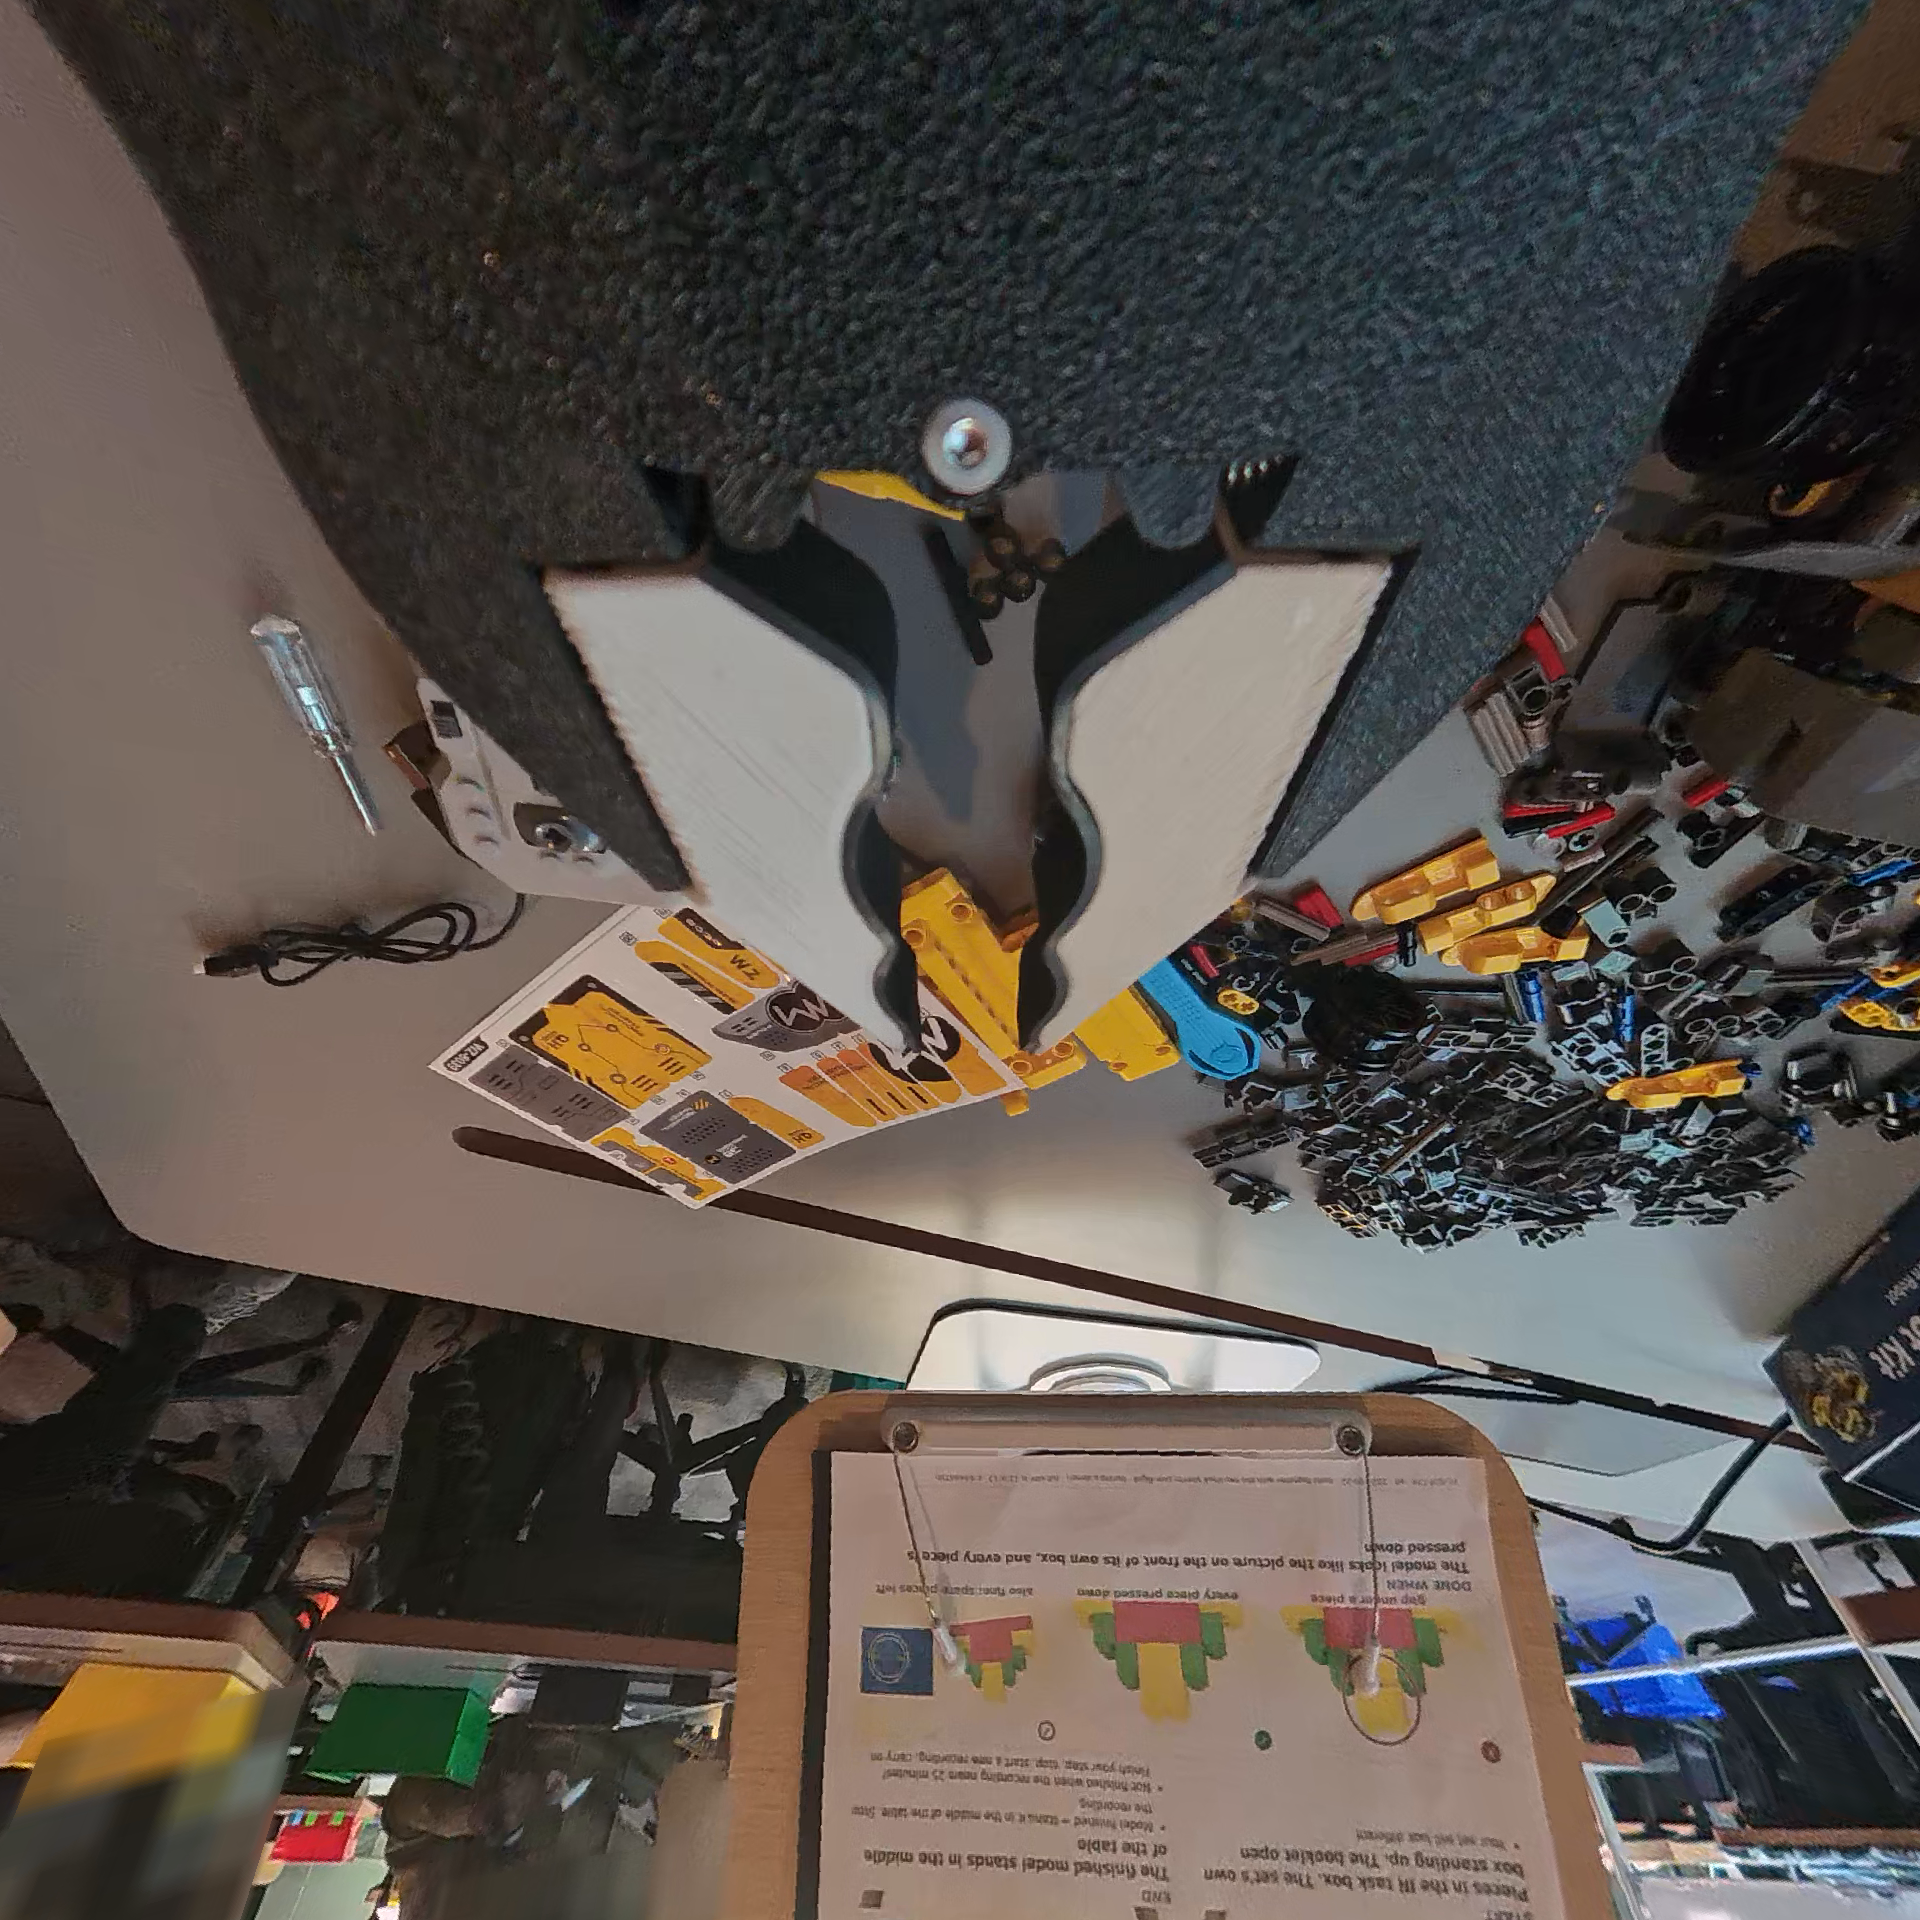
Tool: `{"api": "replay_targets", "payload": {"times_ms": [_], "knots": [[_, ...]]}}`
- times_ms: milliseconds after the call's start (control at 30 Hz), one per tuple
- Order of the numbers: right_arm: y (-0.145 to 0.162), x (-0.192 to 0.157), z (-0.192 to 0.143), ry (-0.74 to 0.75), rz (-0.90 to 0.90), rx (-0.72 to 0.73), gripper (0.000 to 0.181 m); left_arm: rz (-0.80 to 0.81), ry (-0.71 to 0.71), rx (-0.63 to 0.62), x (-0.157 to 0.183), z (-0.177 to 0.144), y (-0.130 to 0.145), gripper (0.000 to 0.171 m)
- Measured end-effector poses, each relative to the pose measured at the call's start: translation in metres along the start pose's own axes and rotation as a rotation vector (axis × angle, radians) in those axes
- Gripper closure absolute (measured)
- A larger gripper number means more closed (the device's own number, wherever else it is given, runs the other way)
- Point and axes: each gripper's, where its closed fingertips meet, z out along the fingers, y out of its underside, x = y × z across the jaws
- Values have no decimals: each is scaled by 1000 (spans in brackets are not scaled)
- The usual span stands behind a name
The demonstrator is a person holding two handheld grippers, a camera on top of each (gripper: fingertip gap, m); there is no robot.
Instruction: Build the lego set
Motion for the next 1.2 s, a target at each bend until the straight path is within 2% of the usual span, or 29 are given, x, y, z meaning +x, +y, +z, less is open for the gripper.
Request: {"api": "replay_targets", "payload": {"times_ms": [133,200,367,500,1200], "knots": [[2,0,2,5,-14,-5,163,9,49,-93,2,20,14,165],[2,0,2,5,-10,-5,163,7,70,-162,2,30,27,158],[0,0,0,4,-3,7,163,-19,79,-311,-4,48,59,155],[-3,0,-2,3,-1,18,163,-65,110,-289,-6,50,56,156],[-6,-2,-4,-2,2,26,163,-26,108,-347,3,62,55,161]]}}
